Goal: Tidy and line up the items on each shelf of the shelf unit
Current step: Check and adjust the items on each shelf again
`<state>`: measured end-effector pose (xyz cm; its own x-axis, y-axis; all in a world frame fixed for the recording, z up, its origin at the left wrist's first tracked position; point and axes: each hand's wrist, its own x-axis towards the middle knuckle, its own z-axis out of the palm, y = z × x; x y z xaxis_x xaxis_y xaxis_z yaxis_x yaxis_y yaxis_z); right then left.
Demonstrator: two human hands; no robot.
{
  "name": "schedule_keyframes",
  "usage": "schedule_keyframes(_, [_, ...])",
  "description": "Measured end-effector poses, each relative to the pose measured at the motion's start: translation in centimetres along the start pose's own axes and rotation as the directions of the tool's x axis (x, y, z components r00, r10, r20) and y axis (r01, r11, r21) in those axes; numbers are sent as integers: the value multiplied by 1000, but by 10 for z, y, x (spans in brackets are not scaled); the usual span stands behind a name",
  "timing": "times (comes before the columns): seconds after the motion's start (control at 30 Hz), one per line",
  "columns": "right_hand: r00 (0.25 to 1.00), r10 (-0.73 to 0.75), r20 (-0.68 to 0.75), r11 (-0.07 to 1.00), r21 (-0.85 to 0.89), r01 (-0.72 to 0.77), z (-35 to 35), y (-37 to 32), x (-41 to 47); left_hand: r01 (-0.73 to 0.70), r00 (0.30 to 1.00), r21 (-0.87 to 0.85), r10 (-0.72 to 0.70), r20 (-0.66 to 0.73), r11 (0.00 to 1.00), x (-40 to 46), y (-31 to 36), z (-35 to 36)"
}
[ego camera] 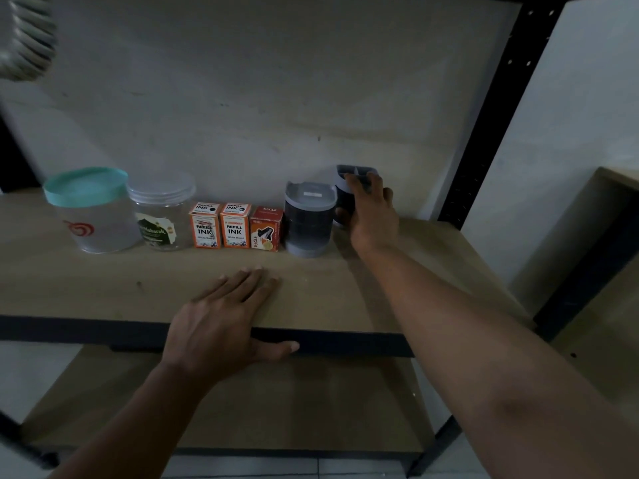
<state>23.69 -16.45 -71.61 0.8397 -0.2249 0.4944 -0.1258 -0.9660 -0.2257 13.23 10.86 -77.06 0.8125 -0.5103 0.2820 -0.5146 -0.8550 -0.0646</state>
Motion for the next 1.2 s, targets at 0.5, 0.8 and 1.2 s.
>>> schedule_keyframes(0.5, [999, 15, -49, 1000, 26, -13, -29, -9, -33, 26, 999, 18, -26, 30, 1000, -1, 5, -9])
schedule_keyframes(0.8, [949, -315, 6, 949, 23, 315, -47, -66, -71, 17, 1000, -21, -17, 24, 1000, -2, 4, -12])
schedule_keyframes(1.2, [961, -275, 42, 960, 59, 272, -38, -71, -58, 11, 1000, -54, -10, 16, 999, -2, 2, -5])
